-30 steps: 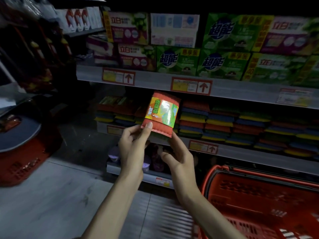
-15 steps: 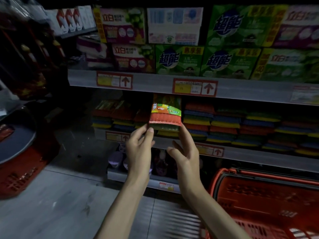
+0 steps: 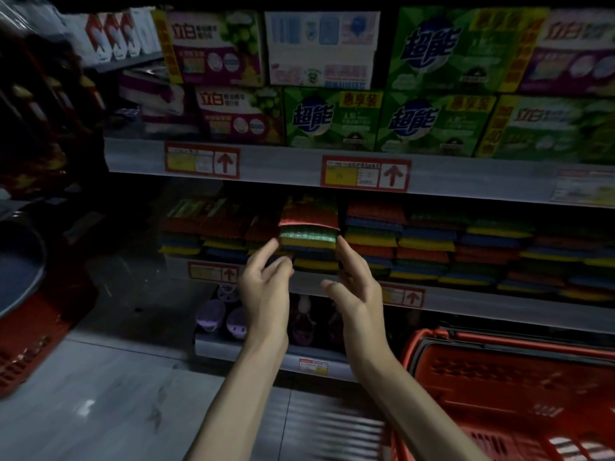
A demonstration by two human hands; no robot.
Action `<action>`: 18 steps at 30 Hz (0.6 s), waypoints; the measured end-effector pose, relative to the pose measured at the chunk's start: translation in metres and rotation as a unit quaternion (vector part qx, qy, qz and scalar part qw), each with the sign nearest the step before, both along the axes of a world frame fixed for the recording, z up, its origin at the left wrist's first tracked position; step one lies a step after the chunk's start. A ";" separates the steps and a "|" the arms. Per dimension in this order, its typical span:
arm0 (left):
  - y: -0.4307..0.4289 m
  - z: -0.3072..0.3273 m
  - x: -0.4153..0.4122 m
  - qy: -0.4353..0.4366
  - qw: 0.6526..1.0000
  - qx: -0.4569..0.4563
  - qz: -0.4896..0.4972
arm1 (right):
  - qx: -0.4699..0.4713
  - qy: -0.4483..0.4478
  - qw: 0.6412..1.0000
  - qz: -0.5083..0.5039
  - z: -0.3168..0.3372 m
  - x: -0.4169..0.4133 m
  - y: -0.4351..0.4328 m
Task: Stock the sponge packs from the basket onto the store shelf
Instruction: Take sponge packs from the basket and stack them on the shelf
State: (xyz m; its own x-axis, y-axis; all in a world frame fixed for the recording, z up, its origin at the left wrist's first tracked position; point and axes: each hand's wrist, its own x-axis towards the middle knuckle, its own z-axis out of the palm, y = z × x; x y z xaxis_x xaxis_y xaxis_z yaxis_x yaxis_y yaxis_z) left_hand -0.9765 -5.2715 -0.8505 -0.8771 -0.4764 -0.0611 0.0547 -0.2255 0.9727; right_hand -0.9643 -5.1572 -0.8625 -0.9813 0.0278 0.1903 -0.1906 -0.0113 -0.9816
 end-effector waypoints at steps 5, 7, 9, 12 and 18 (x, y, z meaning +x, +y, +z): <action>0.004 -0.001 -0.007 -0.011 1.000 0.007 0.004 | 0.016 -0.012 1.000 0.006 0.003 -0.002 0.000; 0.006 -0.001 -0.009 -0.009 1.000 0.005 0.000 | 0.015 -0.015 1.000 0.006 0.007 -0.002 0.002; 0.008 0.000 -0.010 -0.007 1.000 -0.004 -0.006 | 0.007 -0.023 1.000 0.010 0.011 -0.003 0.003; 0.009 0.001 -0.013 -0.013 1.000 -0.006 -0.013 | 0.017 -0.042 0.999 0.008 0.013 -0.003 0.002; 0.011 0.004 -0.013 -0.024 0.999 -0.021 -0.018 | 0.038 -0.078 0.996 -0.019 0.018 0.000 -0.002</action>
State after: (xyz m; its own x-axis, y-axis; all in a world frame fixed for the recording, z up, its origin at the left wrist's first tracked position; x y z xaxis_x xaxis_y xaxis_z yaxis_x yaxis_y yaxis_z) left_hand -0.9894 -5.2602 -0.8464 -0.8902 -0.4478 -0.0838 0.0012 -0.1863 0.9825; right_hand -0.9640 -5.1589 -0.8442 -0.9976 0.0562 0.0395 -0.0356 0.0684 -0.9970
